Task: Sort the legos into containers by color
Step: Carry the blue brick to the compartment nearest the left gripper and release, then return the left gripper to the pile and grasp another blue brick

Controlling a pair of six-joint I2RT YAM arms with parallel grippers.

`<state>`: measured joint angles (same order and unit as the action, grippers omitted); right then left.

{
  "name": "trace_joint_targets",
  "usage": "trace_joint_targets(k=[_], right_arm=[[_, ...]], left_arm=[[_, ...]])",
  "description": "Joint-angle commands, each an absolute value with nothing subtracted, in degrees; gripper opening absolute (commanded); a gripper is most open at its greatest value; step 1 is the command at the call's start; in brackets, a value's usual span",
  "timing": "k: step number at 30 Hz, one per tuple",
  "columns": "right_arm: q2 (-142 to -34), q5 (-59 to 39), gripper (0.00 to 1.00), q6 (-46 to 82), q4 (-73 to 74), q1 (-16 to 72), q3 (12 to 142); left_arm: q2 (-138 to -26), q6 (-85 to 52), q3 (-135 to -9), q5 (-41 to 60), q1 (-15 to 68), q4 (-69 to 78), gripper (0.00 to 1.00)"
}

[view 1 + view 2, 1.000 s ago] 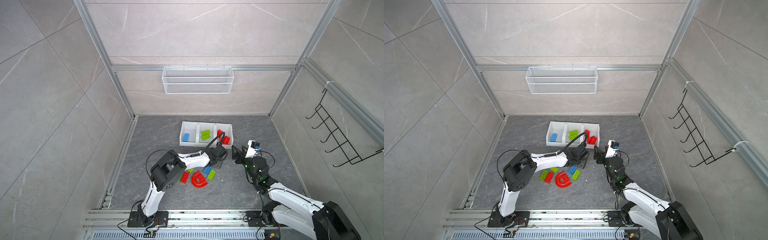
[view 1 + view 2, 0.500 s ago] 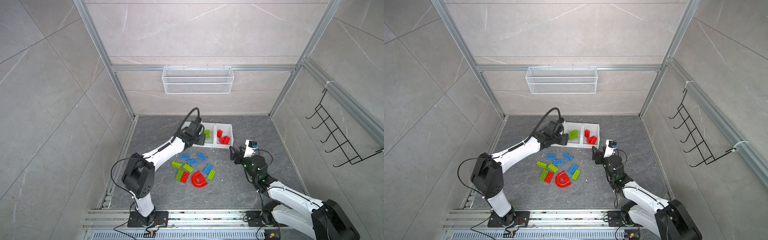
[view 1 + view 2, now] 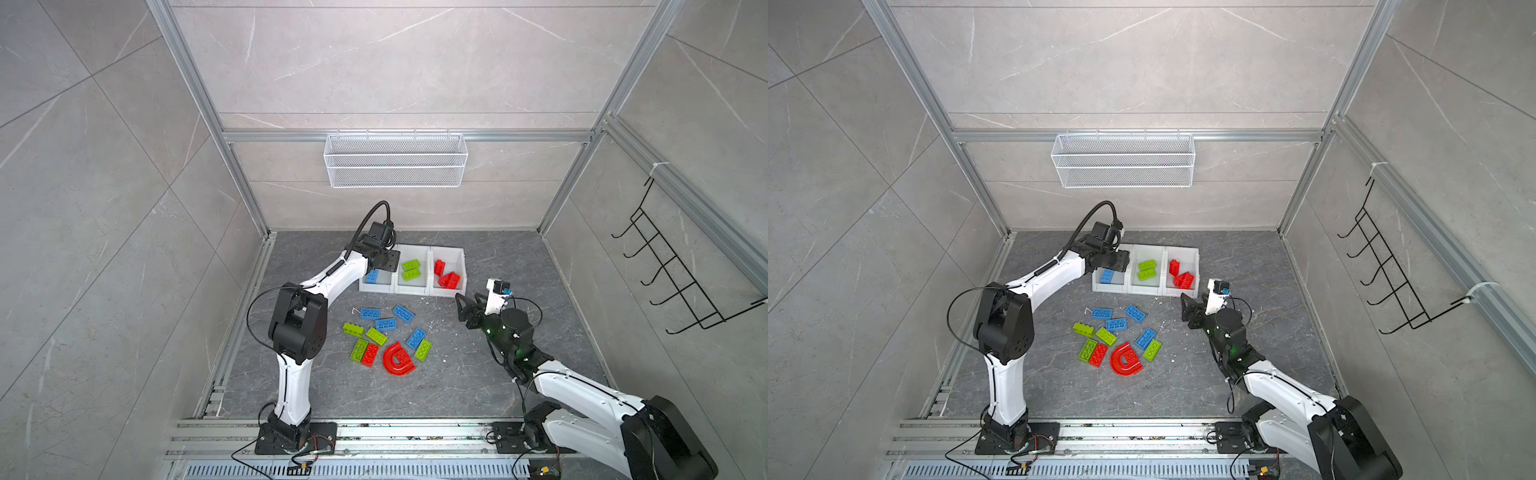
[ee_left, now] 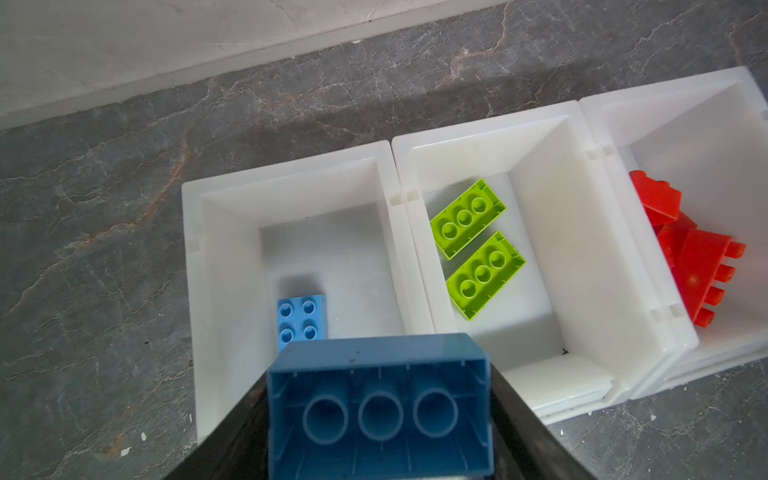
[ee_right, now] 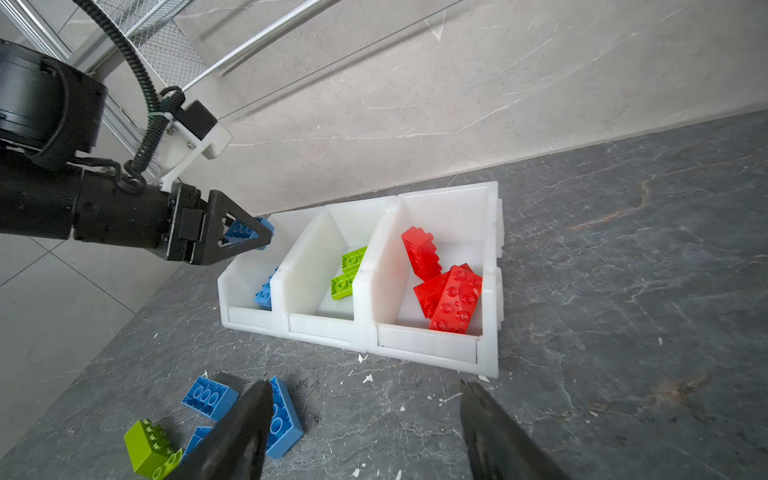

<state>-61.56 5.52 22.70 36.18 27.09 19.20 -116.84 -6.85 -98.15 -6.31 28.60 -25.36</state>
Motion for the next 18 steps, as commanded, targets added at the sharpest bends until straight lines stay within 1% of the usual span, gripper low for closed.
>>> trace_joint_targets(k=[1, 3, 4, 5, 10, 11, 13, 18], right_arm=[[-61.94, 4.57, 0.73, 22.06, 35.06, 27.31, 21.18], [-62.01, 4.41, 0.74, 21.98, 34.93, 27.34, 21.22], [-62.10, 4.32, 0.74, 21.97, 34.80, 27.40, 21.36], [-62.22, 4.24, 0.74, 21.97, 34.68, 27.33, 21.44], [-62.73, 3.63, 0.74, 21.88, 34.45, 27.40, 21.84], [-62.75, 3.54, 0.74, 21.81, 34.43, 27.38, 21.89], [-62.75, 3.36, 0.74, 21.80, 34.31, 27.35, 21.84], [-62.66, 3.37, 0.74, 21.54, 34.22, 27.38, 21.84]], left_arm=[[-117.85, -6.40, -100.99, -7.16, 27.36, -27.64, 0.43], [-117.86, -6.50, -100.76, -7.72, 27.07, -27.60, 0.43], [-117.86, -6.50, -100.63, -8.05, 26.98, -27.64, 0.46], [-117.84, -6.37, -100.53, -8.01, 26.94, -27.68, 0.58], [-116.68, -6.24, -99.55, -9.23, 26.88, -28.24, 0.81], [-115.95, -6.53, -99.07, -9.29, 26.84, -28.04, 0.84], [-114.46, -6.90, -97.91, -9.34, 26.86, -27.45, 0.89], [-109.53, -9.99, -94.65, -7.99, 27.71, -29.38, 0.89]])
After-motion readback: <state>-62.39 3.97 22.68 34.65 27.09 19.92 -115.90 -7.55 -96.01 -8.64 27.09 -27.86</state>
